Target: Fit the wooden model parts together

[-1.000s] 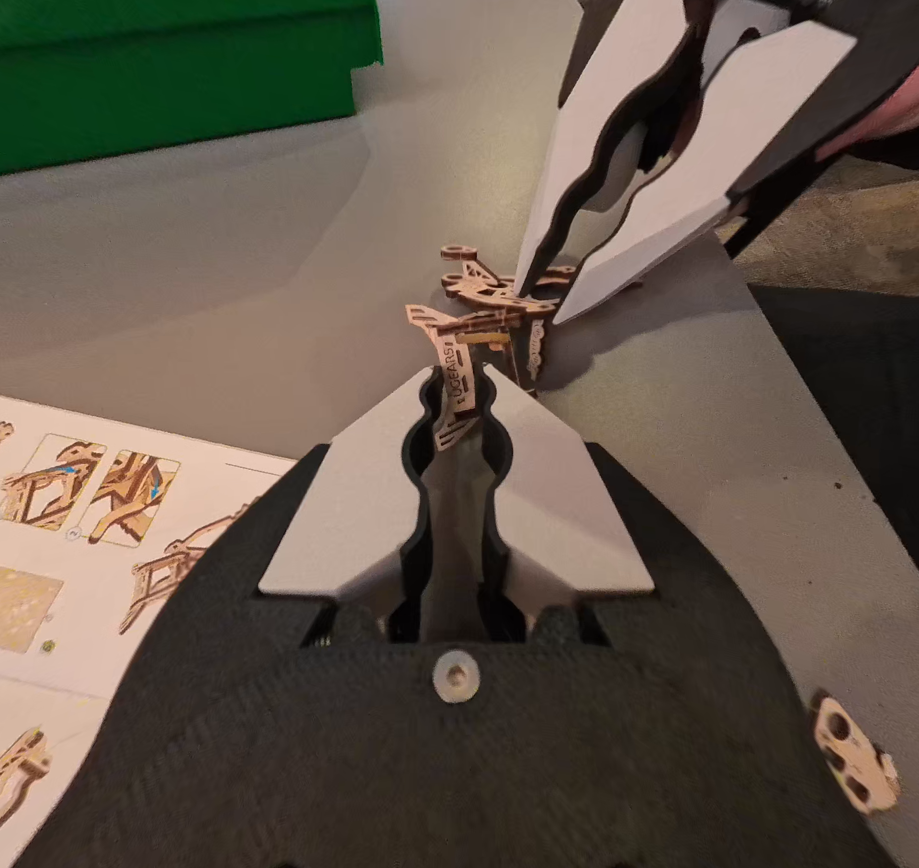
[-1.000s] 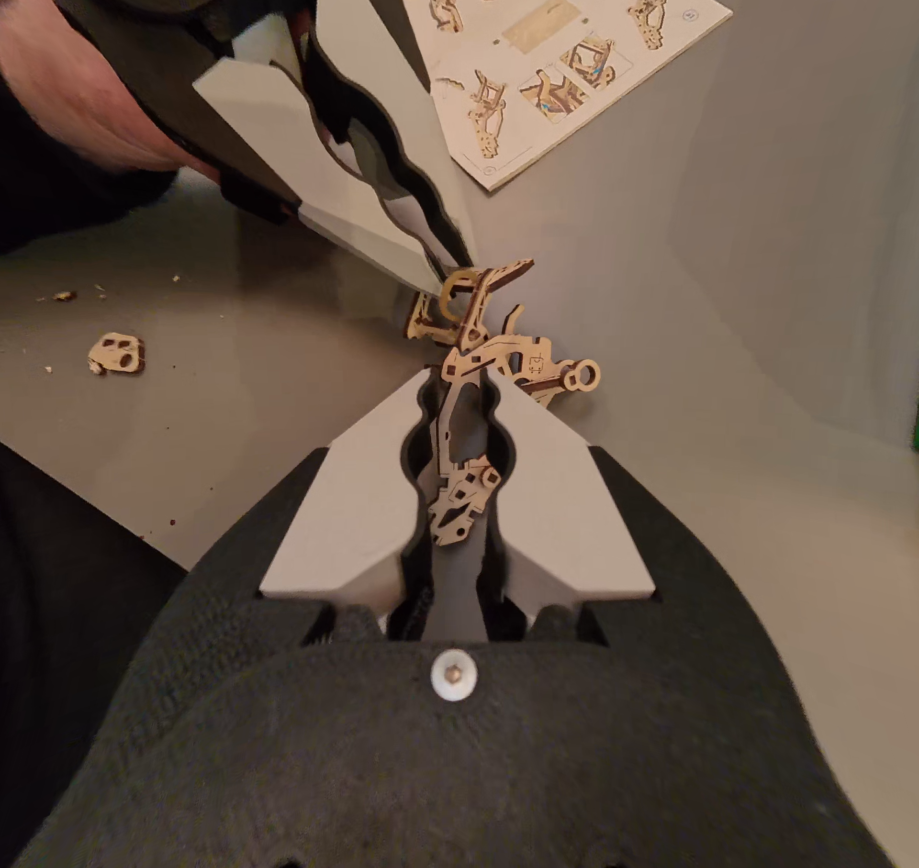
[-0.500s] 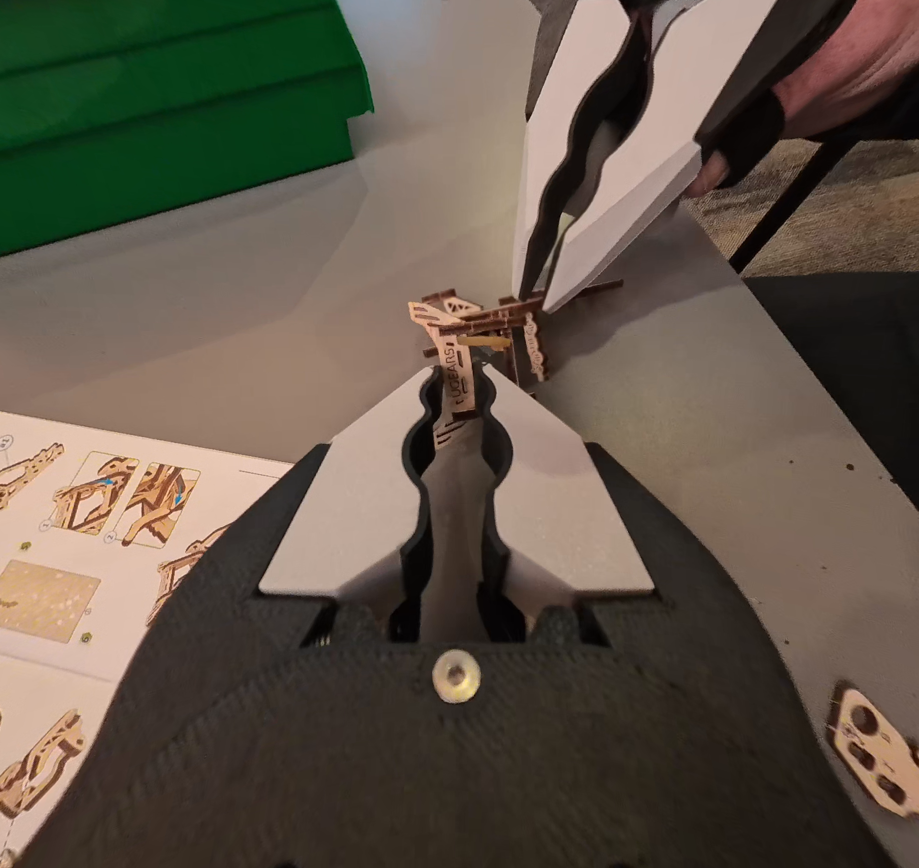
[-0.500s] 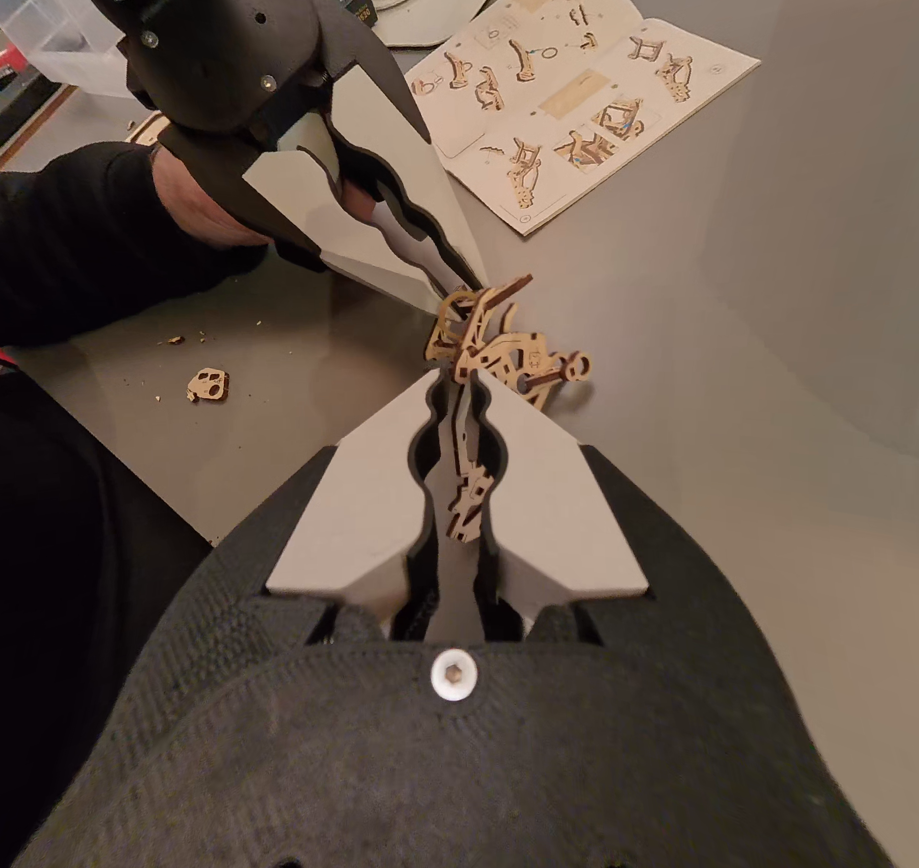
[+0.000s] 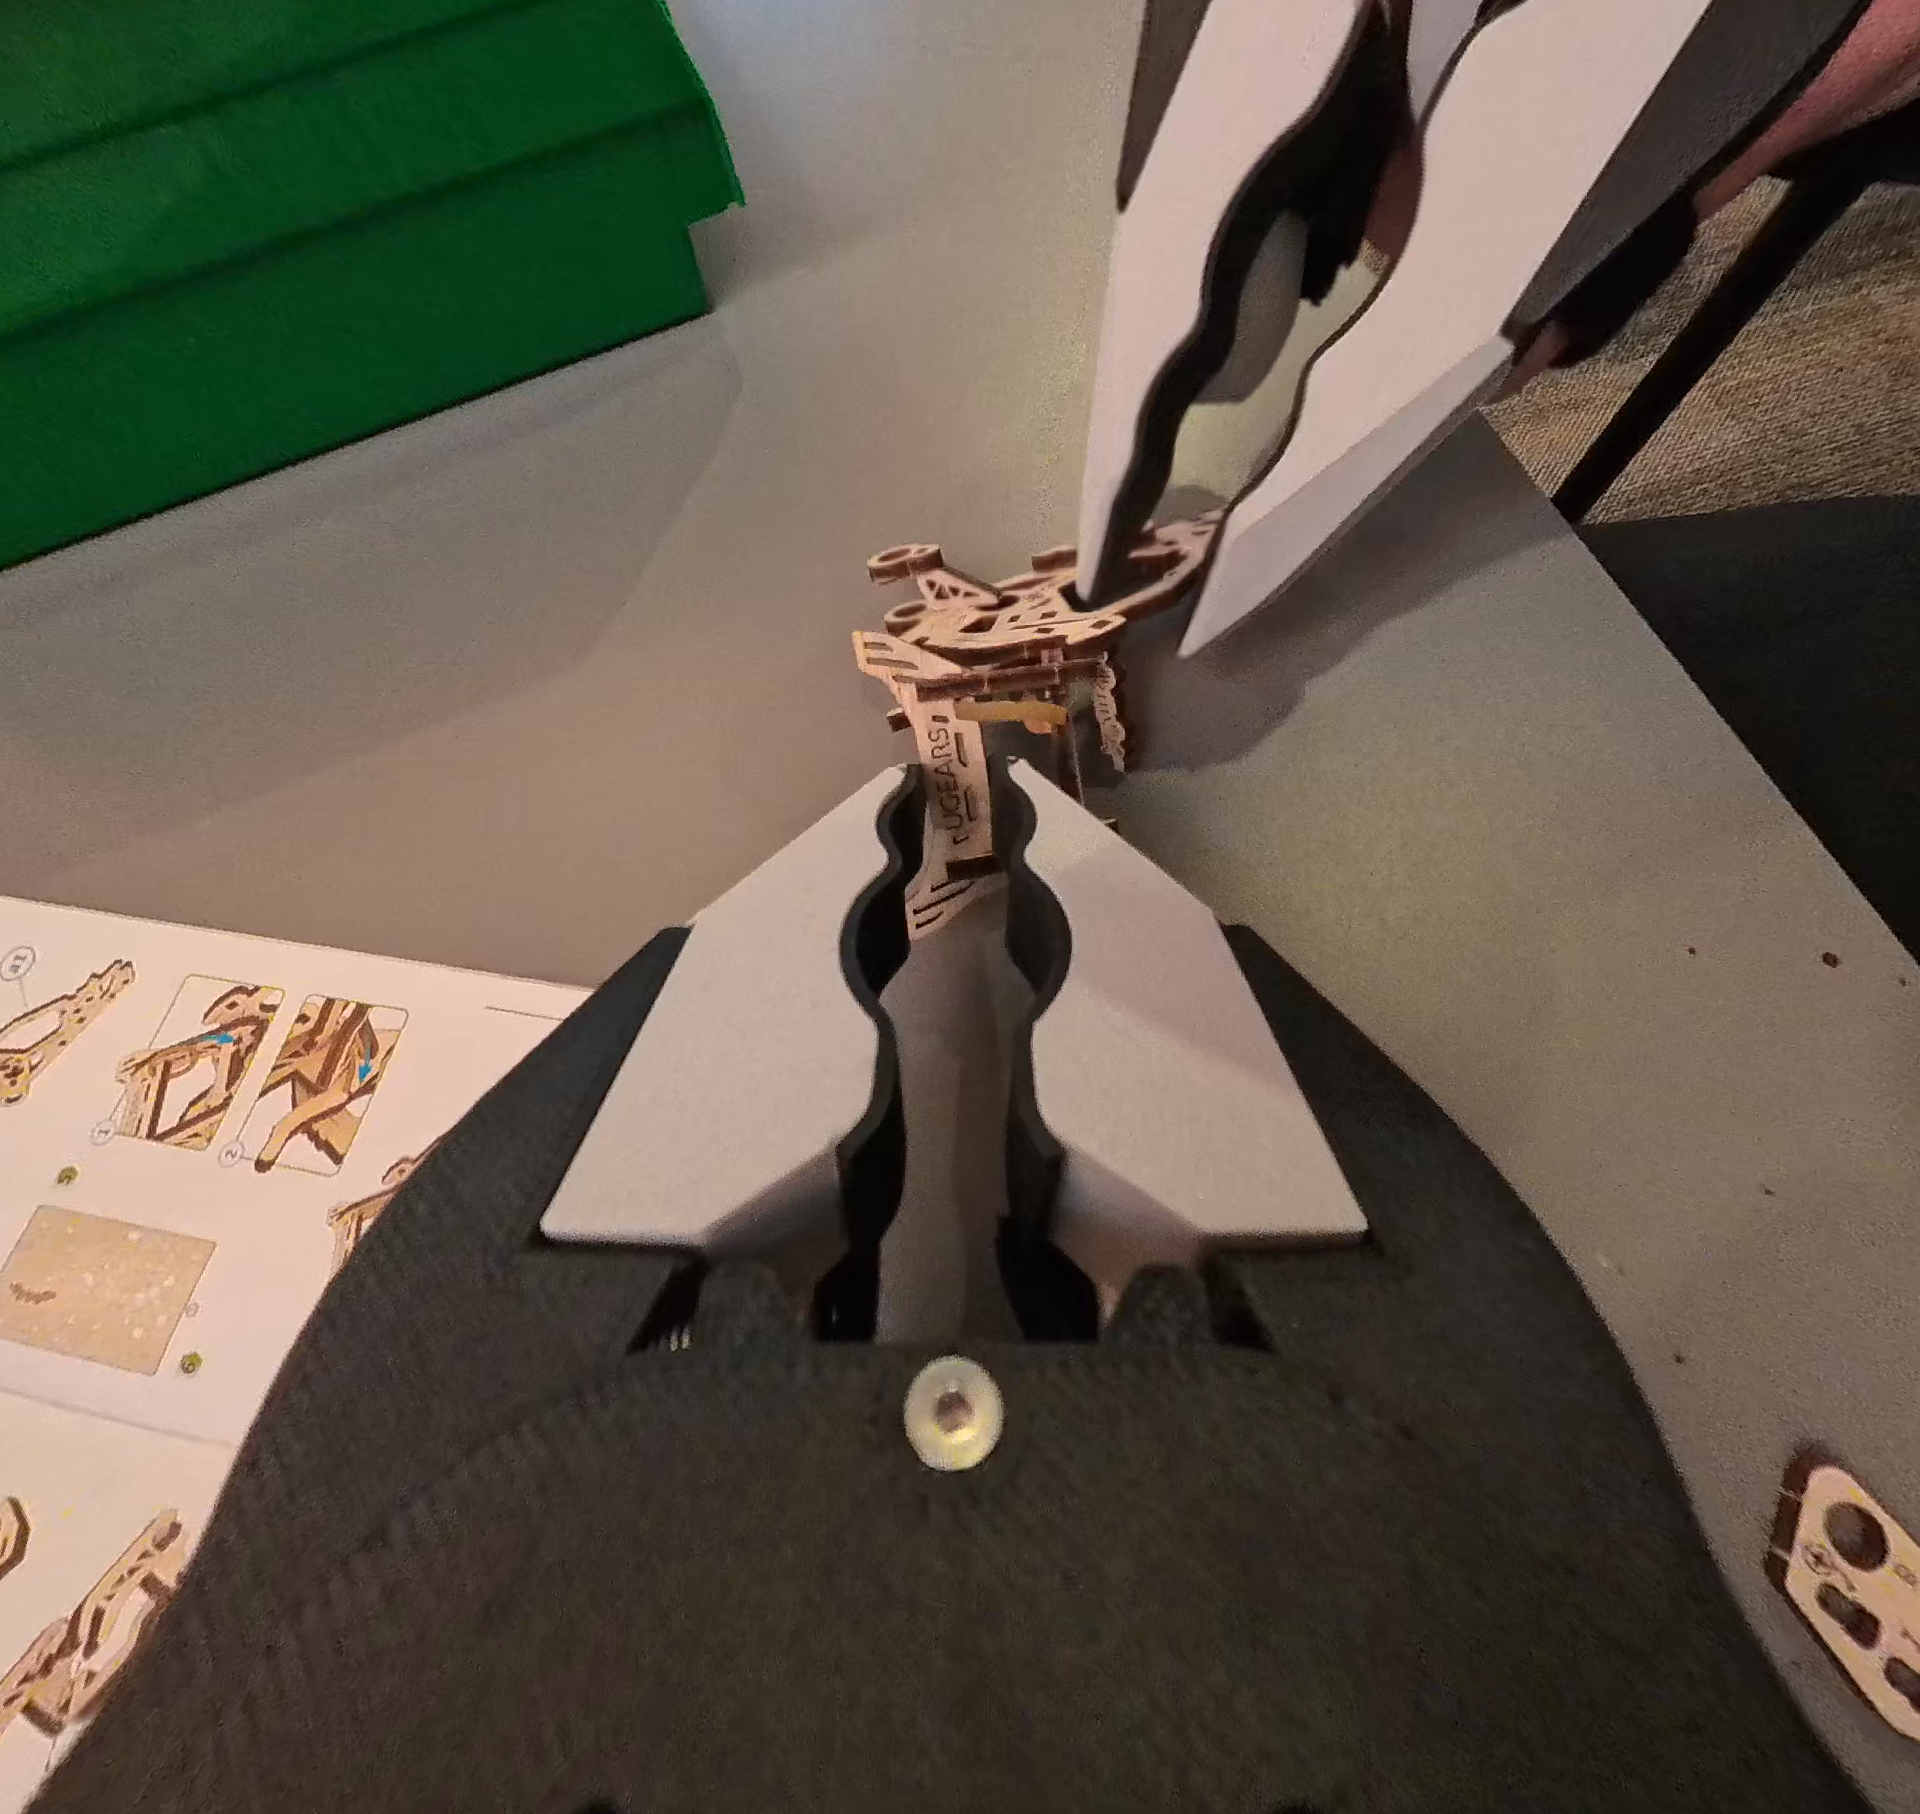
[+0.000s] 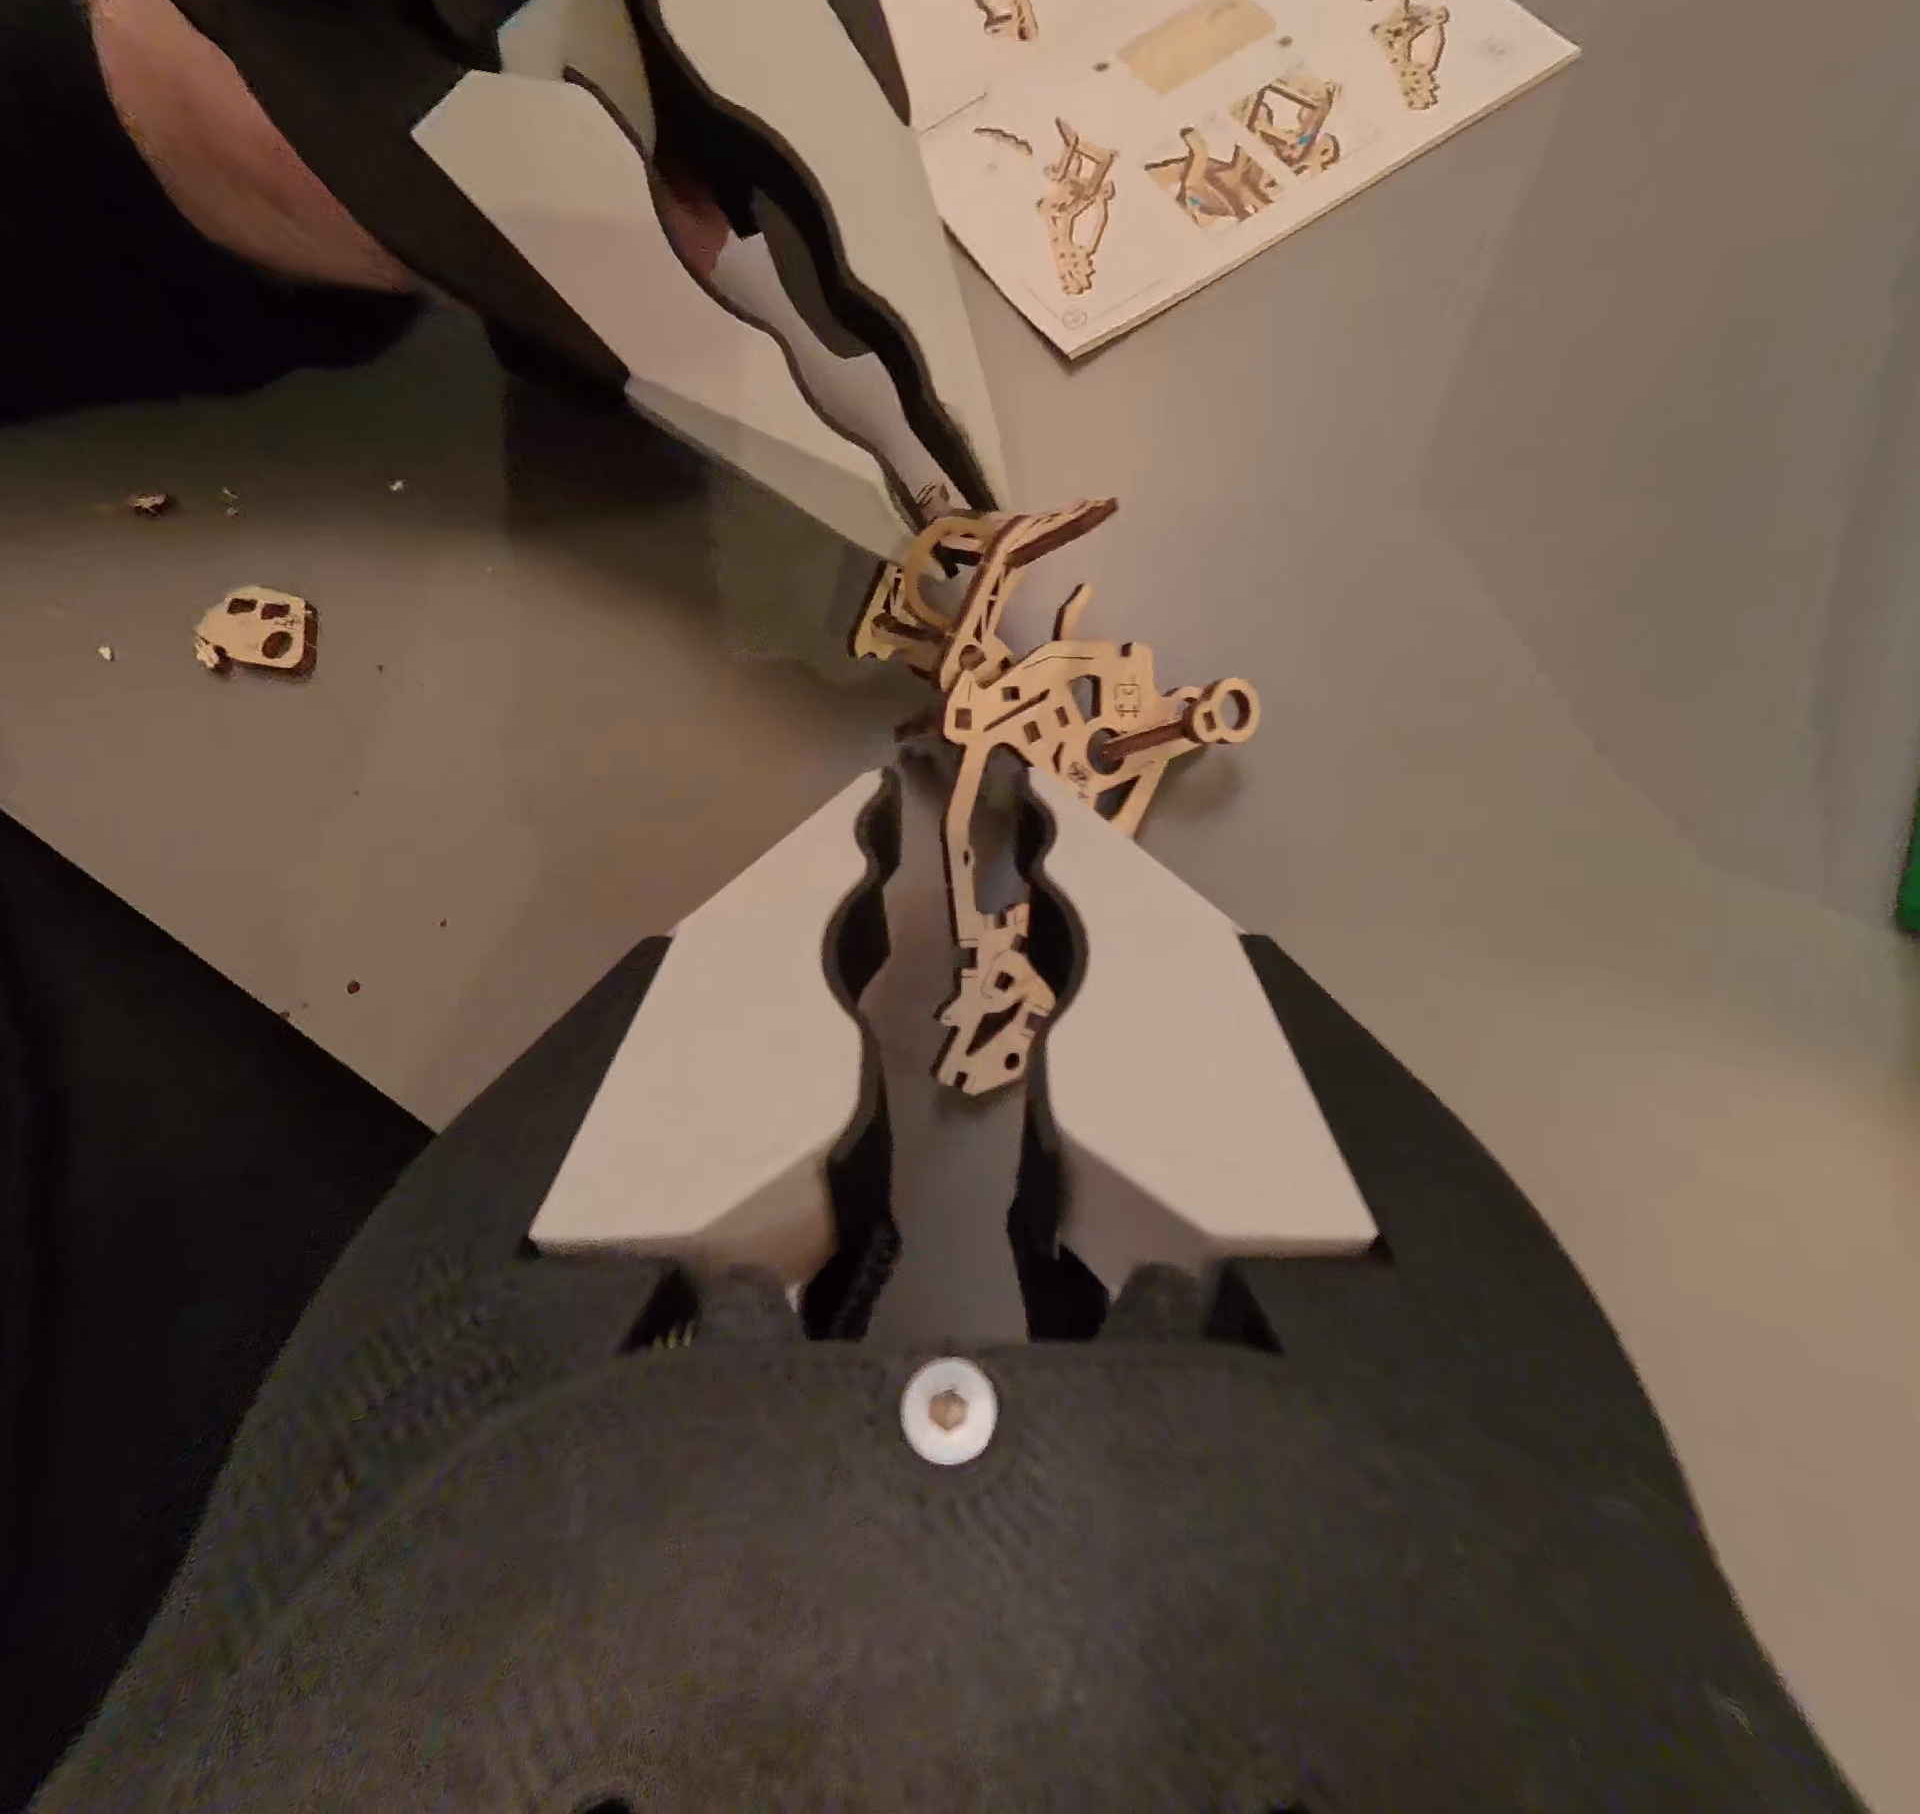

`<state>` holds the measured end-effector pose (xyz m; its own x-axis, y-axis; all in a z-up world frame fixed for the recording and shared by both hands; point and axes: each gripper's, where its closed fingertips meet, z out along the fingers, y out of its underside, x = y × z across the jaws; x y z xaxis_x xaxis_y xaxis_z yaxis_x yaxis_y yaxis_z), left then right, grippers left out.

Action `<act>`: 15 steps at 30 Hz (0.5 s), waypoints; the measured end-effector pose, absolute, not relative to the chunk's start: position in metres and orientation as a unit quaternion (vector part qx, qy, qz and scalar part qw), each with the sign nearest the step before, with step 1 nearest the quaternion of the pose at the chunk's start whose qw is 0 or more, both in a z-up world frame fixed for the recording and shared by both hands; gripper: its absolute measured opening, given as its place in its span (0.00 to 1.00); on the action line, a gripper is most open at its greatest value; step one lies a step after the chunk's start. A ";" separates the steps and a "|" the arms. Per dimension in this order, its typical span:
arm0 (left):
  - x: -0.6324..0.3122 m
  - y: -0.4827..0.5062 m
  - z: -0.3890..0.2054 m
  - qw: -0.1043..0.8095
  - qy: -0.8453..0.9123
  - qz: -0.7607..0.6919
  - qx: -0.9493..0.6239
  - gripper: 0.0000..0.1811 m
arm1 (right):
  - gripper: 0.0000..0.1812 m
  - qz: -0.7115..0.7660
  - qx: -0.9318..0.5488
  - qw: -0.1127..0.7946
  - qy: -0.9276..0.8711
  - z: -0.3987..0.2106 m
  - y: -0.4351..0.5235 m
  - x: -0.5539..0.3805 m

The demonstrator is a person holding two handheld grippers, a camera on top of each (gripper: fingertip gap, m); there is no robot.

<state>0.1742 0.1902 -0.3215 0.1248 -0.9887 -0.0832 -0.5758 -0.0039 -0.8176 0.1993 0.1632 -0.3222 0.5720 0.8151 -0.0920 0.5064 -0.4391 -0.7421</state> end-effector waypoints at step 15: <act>0.176 0.193 -0.312 0.405 0.588 -0.279 -0.642 0.05 | 0.01 0.304 -0.809 0.363 -0.347 -0.309 0.171 0.196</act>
<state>0.1758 0.1930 -0.3117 0.1522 -0.9813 -0.1179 -0.5295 0.0198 -0.8481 0.1959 0.1715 -0.3088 0.5735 0.7831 -0.2404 0.3417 -0.4954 -0.7986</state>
